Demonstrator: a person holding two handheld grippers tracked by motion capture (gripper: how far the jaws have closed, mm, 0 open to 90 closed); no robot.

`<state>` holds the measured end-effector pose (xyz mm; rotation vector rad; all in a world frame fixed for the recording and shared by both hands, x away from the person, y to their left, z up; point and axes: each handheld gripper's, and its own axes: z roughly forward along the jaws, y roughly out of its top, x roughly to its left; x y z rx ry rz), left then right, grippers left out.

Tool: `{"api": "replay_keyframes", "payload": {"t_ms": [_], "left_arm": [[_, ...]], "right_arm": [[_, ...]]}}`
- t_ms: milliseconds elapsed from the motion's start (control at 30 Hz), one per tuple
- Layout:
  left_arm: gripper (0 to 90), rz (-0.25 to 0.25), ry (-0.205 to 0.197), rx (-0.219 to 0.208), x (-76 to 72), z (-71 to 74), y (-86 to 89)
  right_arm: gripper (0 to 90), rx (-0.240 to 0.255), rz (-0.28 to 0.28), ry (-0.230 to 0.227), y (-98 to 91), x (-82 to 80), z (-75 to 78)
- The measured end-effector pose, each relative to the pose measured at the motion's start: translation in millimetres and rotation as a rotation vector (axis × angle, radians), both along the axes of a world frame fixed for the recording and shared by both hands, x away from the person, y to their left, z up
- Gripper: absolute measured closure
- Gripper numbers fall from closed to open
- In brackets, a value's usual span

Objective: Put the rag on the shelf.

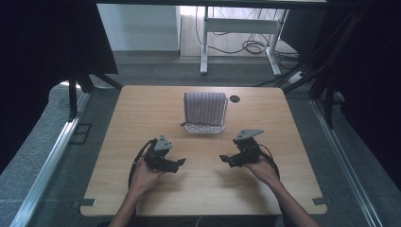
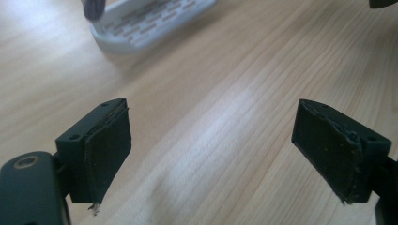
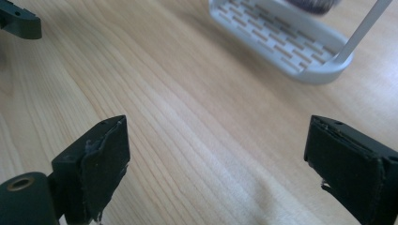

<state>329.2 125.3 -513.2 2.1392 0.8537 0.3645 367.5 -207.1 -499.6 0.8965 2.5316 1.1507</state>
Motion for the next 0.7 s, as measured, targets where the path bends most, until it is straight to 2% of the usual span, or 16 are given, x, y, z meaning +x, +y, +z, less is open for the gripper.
{"api": "replay_keyframes", "payload": {"t_ms": [67,200,300,400,433,533,700], "left_arm": [[12.1,0.005,0.016,-0.001,-0.9,-8.1,0.4],[12.1,0.012,0.035,0.042,-2.5,-21.5,0.6],[12.1,0.019,0.037,0.090,-2.5,-28.9,-0.5],[12.0,0.025,0.064,0.085,-0.3,-30.6,0.3],[12.0,0.029,0.080,0.077,1.0,-30.9,1.1],[11.3,0.047,0.080,0.077,1.4,-31.0,1.5],[11.3,0.047,0.080,0.078,1.3,-31.1,1.4]], "right_arm": [[7.5,-0.005,0.001,0.020,1.0,-0.4,-8.7],[7.2,-0.053,0.016,0.027,3.9,-1.1,-25.5],[6.4,-0.065,0.026,0.036,4.8,-1.1,-33.6],[4.7,-0.084,0.027,0.025,5.6,-0.9,-40.5],[0.8,-0.087,0.025,0.009,6.1,-1.4,-43.3],[0.0,-0.086,0.028,0.001,7.0,-2.0,-45.5],[0.0,-0.085,0.029,0.000,6.9,-2.0,-45.6]]}}
